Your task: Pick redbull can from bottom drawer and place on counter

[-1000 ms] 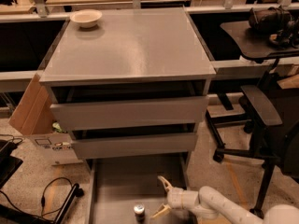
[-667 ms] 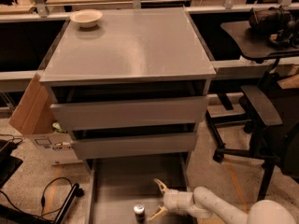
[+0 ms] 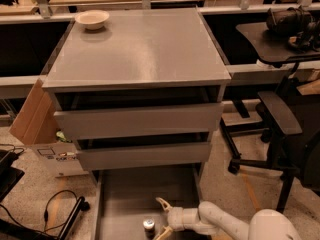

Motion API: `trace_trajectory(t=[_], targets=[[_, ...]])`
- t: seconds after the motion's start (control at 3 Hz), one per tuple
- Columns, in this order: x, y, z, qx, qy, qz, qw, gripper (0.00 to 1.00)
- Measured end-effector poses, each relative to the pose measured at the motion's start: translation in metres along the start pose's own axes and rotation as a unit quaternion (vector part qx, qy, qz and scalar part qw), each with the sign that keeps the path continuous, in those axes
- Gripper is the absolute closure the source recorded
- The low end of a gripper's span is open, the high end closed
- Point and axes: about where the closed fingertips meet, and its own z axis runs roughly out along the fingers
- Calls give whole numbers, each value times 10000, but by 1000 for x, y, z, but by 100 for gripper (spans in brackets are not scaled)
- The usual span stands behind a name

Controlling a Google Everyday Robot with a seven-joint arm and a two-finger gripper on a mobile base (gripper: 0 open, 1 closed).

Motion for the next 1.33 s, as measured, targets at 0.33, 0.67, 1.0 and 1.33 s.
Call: trace_trajectory(t=[0.33, 0.67, 1.0, 1.33], targets=[[0, 19, 22, -266, -66, 99, 9996, 26], [-1, 26, 32, -362, -130, 176, 9991, 49], [-23, 24, 27, -193, -467, 434, 9978, 80], [-81, 14, -4, -78, -687, 488, 9964, 100]])
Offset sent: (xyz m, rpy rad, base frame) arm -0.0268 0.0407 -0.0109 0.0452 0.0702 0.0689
